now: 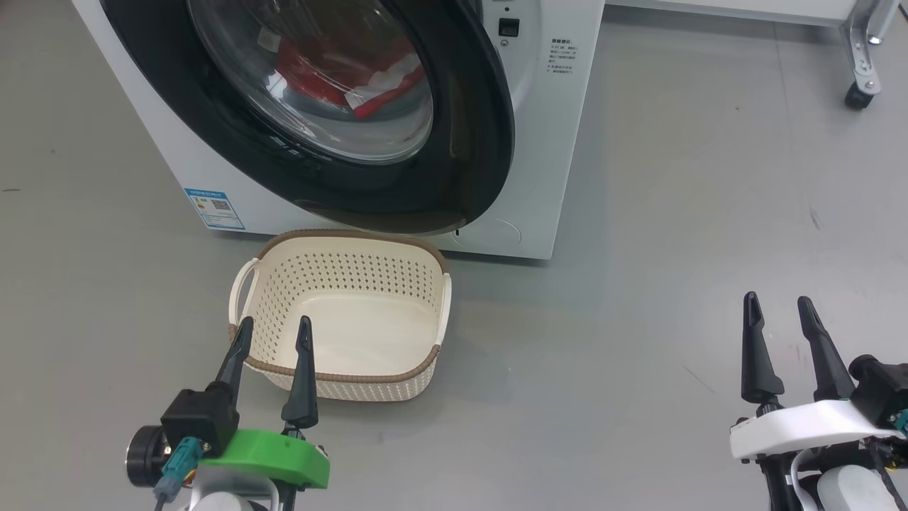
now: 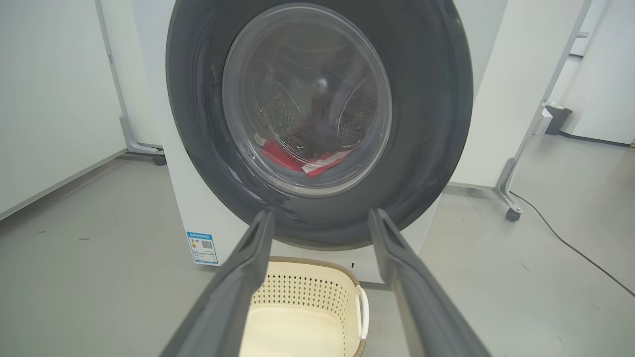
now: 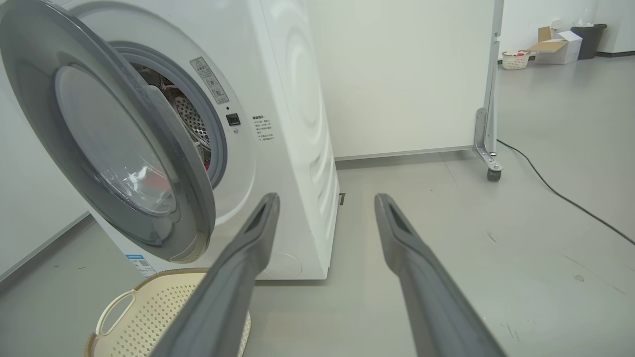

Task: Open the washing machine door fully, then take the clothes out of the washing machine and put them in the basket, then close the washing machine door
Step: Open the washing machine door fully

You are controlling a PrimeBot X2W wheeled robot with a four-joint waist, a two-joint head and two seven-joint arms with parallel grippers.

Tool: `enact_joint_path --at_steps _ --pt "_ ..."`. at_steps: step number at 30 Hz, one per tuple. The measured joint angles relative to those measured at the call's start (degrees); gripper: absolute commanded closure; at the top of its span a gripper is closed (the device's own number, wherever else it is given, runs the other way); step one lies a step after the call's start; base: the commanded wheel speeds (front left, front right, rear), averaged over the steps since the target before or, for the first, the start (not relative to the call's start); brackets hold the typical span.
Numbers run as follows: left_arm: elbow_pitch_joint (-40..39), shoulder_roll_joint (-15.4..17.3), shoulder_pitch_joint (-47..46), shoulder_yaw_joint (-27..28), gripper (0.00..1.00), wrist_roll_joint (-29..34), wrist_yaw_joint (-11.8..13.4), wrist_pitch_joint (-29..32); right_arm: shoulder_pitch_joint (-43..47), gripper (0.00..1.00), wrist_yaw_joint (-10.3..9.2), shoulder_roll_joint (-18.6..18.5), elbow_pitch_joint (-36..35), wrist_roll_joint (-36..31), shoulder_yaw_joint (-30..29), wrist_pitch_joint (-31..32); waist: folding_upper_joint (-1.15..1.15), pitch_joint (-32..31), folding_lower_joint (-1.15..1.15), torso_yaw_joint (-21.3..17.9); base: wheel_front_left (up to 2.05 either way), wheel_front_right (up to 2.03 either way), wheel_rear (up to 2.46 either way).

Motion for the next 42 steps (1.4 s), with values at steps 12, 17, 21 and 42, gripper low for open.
enact_joint_path --at_steps 12,17,21,42 --pt "-0.60 0.01 -0.08 -1.78 0.00 -0.09 -0.05 0.00 -3.46 0.00 1.45 -1.53 -0.76 1.21 -1.34 0.86 0.00 2.81 0.00 1.05 0.00 0.00 0.00" --pt "-0.78 0.01 -0.26 -2.37 0.00 -0.09 -0.15 0.00 -7.35 0.00 2.25 -2.37 -0.76 2.36 -1.47 2.55 0.00 4.53 0.00 1.98 0.00 0.00 0.00" --pt "-0.92 0.01 -0.78 -2.90 0.00 -0.09 -0.51 0.00 -11.26 0.00 3.13 -2.90 -0.69 3.28 -1.53 4.12 0.00 6.09 0.00 2.83 0.00 0.00 0.00" --pt "-1.64 -0.01 -5.87 -6.68 0.00 -1.31 -0.98 -0.01 -32.66 0.00 6.05 -1.37 5.91 14.37 -3.53 14.63 0.00 13.58 0.00 8.51 0.00 0.00 0.00"
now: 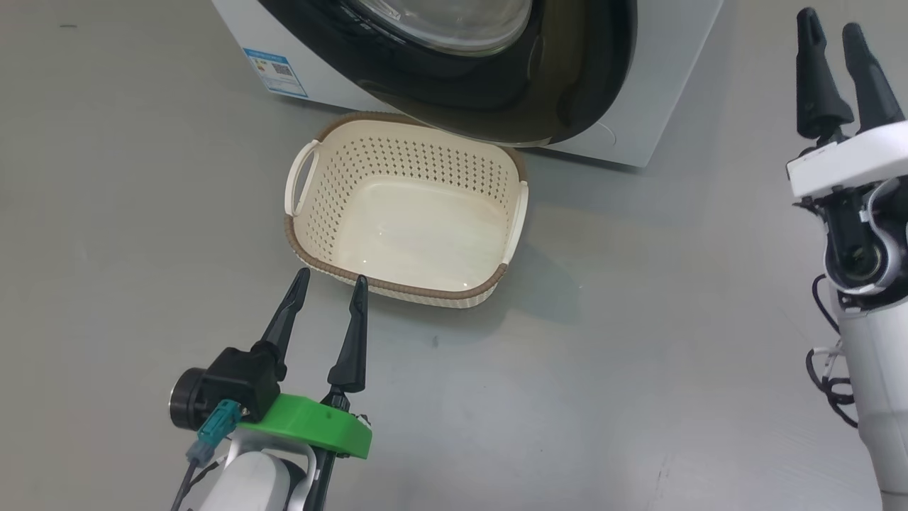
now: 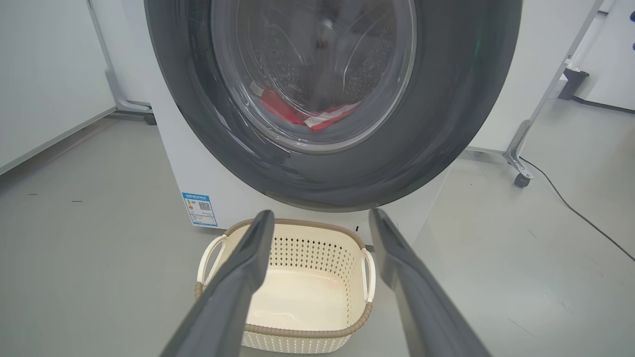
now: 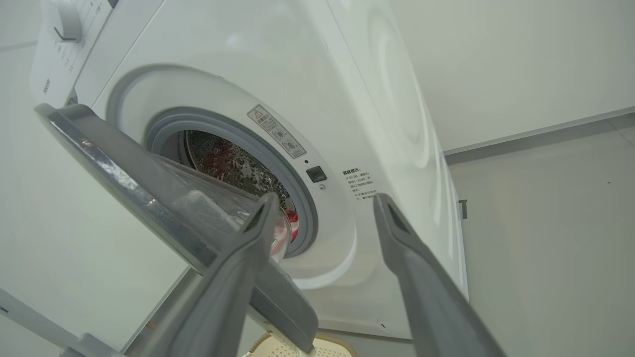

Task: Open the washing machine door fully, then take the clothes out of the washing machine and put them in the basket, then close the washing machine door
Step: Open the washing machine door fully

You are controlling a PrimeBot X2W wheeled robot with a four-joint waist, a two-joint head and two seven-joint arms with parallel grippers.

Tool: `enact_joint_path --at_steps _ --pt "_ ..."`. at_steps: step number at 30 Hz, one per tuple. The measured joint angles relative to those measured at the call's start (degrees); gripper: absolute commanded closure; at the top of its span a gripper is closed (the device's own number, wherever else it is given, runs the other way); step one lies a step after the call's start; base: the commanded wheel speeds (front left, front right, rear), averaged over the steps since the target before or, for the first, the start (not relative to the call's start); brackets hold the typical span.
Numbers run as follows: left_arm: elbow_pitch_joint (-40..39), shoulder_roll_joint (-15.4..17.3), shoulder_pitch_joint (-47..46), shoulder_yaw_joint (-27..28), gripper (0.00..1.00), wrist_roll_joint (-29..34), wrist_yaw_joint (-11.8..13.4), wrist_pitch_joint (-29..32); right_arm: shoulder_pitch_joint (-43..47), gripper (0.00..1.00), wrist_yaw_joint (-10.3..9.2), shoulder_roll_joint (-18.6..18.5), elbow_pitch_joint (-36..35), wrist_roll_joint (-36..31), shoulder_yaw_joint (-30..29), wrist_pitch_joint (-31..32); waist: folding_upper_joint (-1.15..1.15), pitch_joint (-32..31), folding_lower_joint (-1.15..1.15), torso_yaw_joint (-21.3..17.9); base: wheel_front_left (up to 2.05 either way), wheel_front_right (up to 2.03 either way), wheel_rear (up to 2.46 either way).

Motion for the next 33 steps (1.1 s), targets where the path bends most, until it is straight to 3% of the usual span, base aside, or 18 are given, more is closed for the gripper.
enact_joint_path --at_steps 4,5,6,7,19,33 --pt "-0.03 -0.01 -0.37 -0.71 0.00 -0.98 0.01 0.00 -3.85 0.00 -0.05 -0.30 1.98 0.92 -1.53 1.44 0.00 1.05 0.00 1.23 0.00 0.00 0.00" --pt "-0.07 -0.01 -0.78 -0.81 0.00 -1.43 0.01 0.00 -5.94 0.16 -0.09 -0.12 3.03 2.86 -2.50 2.45 0.00 1.61 0.00 1.83 0.00 0.00 0.00" --pt "-0.11 -0.01 -1.02 -0.86 0.00 -1.43 0.02 0.00 -6.83 0.75 -0.18 0.02 3.64 3.94 -2.87 3.09 0.00 1.92 0.00 2.14 0.00 0.00 0.00" --pt "-0.15 -0.01 -1.26 -0.93 0.00 -1.51 0.02 0.00 -7.55 1.00 -0.59 0.16 4.23 4.72 -3.18 3.76 0.00 2.21 0.00 2.43 0.00 0.00 0.00" --pt "-0.52 -0.05 -3.10 -1.77 0.00 -2.93 0.49 0.00 -16.55 1.00 -3.21 3.97 11.90 17.25 -6.23 13.66 0.00 5.26 0.00 5.78 0.00 0.00 0.00" --pt "-0.49 -0.16 -4.13 -2.35 0.00 -3.92 1.03 0.00 -22.71 1.00 -5.27 5.06 17.69 24.99 -6.64 25.13 0.00 6.26 0.00 8.42 0.00 0.00 0.00"
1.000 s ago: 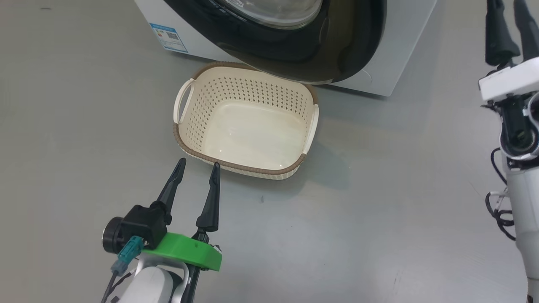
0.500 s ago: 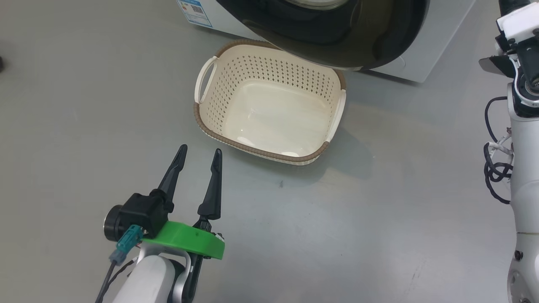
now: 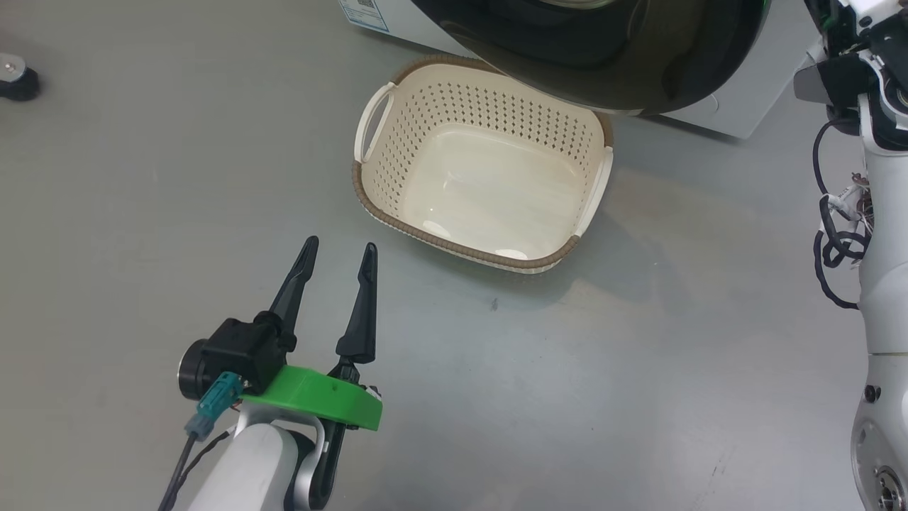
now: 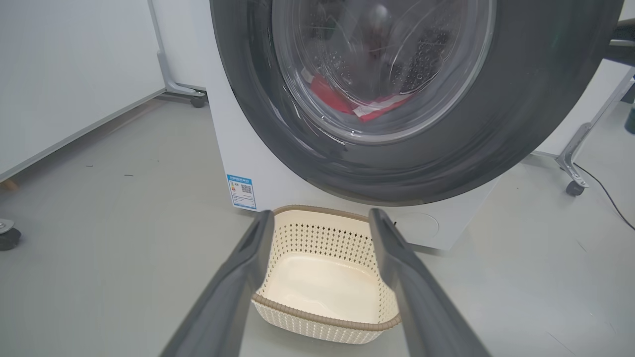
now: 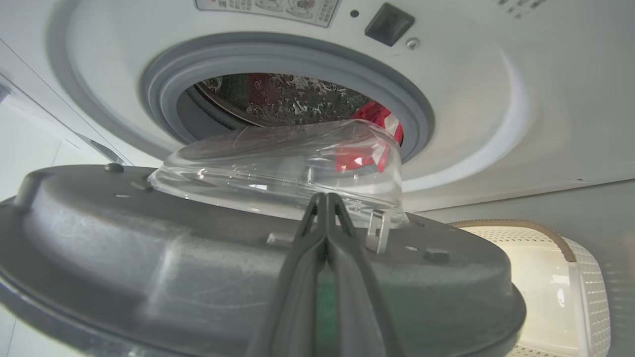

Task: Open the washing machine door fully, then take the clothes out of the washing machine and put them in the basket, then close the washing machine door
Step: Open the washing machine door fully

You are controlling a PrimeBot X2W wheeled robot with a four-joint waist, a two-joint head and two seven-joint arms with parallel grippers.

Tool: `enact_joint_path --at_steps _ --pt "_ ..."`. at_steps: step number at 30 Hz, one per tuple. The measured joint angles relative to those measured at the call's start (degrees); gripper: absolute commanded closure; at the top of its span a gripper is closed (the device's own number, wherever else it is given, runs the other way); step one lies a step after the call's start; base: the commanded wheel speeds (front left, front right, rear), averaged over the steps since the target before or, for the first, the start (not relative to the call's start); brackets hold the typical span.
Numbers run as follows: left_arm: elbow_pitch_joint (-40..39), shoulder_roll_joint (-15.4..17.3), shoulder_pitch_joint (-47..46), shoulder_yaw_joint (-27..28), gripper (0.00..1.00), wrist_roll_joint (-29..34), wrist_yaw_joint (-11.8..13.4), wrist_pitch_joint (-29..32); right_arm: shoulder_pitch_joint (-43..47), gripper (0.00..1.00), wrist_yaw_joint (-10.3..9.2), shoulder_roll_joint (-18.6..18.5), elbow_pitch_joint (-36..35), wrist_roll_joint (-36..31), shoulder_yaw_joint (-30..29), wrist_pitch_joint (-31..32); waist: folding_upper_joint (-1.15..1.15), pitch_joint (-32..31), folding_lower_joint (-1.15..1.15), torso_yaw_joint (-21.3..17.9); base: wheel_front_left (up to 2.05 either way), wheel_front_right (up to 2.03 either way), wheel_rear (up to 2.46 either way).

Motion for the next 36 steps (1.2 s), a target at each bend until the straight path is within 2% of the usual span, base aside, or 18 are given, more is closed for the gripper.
enact_joint_path --at_steps 7,21,36 --pt "0.02 -0.03 -0.01 0.01 0.00 0.00 0.04 0.00 -0.95 1.00 -0.45 -0.38 1.91 0.85 0.30 3.48 0.00 -0.20 0.00 0.07 0.00 0.00 0.00" --pt "0.69 -0.03 -0.02 -0.05 0.00 0.00 0.15 0.00 -1.07 1.00 -0.11 -0.42 5.66 4.47 0.08 8.35 0.00 -1.81 0.00 -0.16 0.00 0.00 0.00" --pt "1.37 -0.03 0.04 -0.30 0.00 0.00 0.56 0.00 1.09 1.00 -0.02 1.20 8.23 7.14 0.79 12.93 0.00 -4.83 0.00 -0.02 0.00 0.00 0.00"
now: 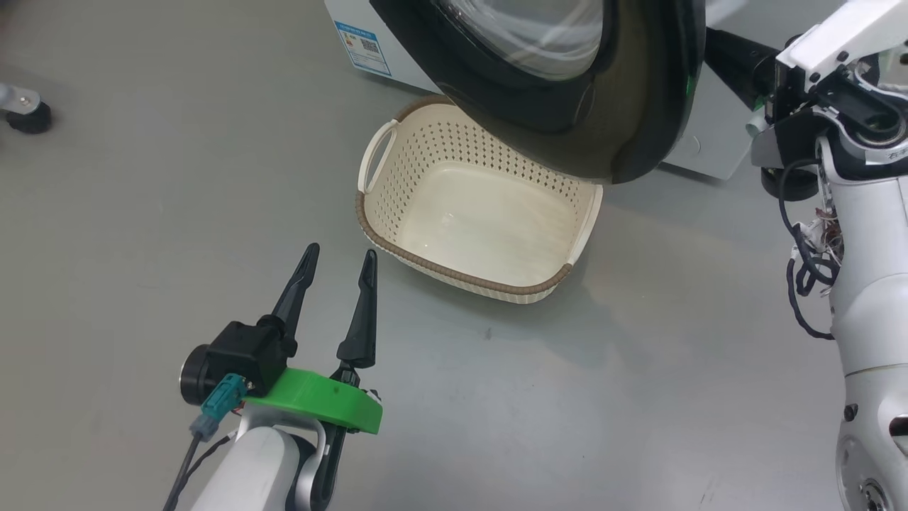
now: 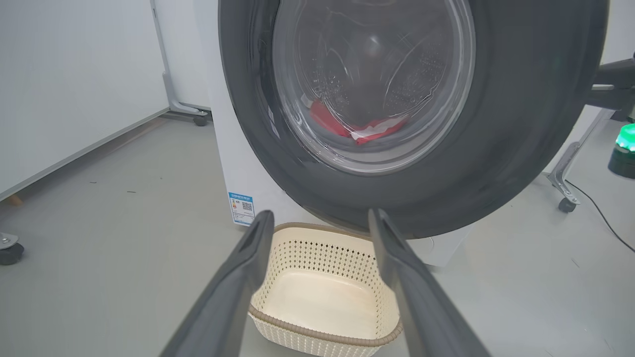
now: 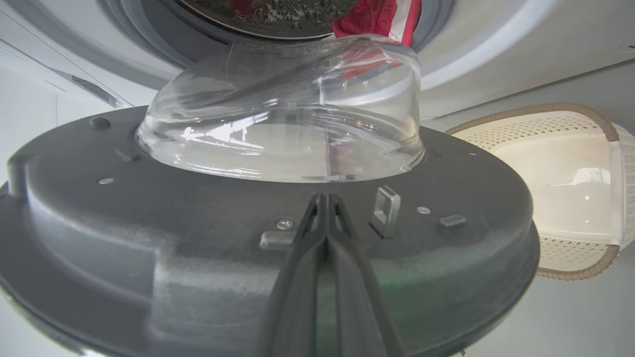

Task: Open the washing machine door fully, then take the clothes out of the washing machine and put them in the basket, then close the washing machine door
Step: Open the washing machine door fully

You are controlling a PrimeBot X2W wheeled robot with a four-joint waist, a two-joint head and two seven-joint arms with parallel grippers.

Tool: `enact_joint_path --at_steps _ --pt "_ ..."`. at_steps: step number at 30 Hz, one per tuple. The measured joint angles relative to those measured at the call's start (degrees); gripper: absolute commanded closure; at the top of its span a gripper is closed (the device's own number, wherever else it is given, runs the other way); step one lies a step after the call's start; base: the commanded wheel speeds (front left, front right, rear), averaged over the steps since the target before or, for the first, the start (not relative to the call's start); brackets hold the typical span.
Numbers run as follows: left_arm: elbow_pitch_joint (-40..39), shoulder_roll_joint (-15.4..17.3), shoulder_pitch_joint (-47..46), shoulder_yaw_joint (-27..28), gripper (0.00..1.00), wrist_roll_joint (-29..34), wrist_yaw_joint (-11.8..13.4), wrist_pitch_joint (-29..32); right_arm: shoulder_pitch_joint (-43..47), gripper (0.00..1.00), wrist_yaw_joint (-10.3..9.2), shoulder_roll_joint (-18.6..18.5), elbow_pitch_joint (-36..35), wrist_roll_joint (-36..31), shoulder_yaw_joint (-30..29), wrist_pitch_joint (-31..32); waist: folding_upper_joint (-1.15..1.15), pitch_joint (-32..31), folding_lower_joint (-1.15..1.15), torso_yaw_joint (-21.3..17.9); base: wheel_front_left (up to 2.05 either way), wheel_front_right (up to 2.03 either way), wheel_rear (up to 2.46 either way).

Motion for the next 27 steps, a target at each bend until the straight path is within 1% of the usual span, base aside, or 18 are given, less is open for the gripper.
enact_joint_path --at_steps 8,27 --pt "0.04 0.00 0.15 0.11 0.00 0.01 0.11 0.00 1.62 1.00 -0.02 1.80 0.67 0.92 1.86 2.21 0.00 -1.30 0.00 -0.02 0.00 0.00 0.00" --pt "0.04 0.00 0.86 0.12 0.00 0.16 0.19 0.00 4.54 1.00 -0.03 3.31 0.59 3.55 5.60 5.99 0.00 -2.79 0.00 0.03 0.00 0.00 0.00"
